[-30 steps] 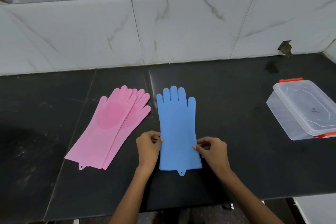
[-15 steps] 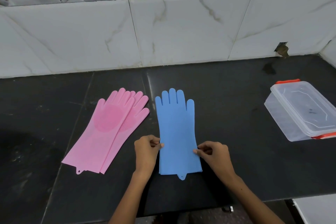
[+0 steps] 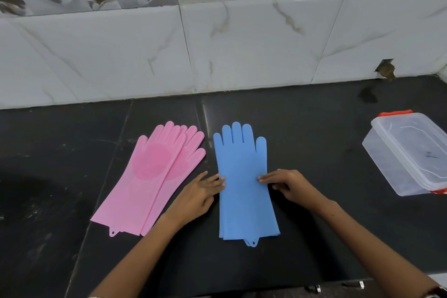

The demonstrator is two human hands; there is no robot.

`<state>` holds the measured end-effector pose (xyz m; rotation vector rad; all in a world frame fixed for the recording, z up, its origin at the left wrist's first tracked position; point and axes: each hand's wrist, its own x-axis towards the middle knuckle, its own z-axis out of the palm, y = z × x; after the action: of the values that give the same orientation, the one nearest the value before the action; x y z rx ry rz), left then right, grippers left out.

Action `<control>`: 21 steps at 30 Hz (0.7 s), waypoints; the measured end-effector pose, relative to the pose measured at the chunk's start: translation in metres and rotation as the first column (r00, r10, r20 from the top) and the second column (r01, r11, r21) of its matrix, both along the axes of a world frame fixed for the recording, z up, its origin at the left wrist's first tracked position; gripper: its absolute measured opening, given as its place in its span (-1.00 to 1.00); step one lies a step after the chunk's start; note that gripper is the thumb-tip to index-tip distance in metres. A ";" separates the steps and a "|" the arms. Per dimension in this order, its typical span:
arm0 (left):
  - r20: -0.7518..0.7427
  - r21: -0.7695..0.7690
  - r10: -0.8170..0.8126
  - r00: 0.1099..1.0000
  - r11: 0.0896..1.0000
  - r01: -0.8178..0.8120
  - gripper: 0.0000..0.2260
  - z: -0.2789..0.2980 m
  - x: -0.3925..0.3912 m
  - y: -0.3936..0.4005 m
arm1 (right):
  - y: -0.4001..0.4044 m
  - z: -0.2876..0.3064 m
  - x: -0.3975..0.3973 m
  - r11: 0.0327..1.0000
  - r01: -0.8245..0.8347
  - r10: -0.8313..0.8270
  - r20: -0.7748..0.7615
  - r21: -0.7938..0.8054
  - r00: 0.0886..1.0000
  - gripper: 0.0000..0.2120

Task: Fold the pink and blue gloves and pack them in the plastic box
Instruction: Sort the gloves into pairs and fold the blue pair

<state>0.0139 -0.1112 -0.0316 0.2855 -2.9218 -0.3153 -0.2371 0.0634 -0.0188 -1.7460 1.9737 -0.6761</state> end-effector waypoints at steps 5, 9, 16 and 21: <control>-0.062 -0.105 -0.183 0.981 0.979 0.176 -0.65 0.005 -0.004 -0.009 | -0.002 -0.002 -0.004 0.999 -0.024 0.026 0.033 -0.047 0.999 -0.68; -0.025 -0.096 -0.234 0.972 0.968 0.231 -0.57 0.009 -0.005 -0.018 | -0.003 -0.004 -0.005 0.994 -0.043 0.041 -0.026 -0.100 0.999 -0.68; -0.029 -0.126 -0.265 0.964 0.958 0.259 -0.53 0.014 -0.015 -0.026 | -0.007 -0.010 -0.008 0.975 -0.127 0.072 -0.286 -0.181 0.956 -0.66; -0.138 -0.063 -0.204 0.969 0.978 0.196 -0.64 0.007 -0.018 -0.020 | -0.010 -0.013 -0.007 0.970 -0.106 0.031 -0.323 -0.217 0.946 -0.72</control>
<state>-0.0044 -0.1315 -0.0243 -0.0395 -2.8135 -0.2800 -0.2442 0.0530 -0.0318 -2.1733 2.0958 -0.6566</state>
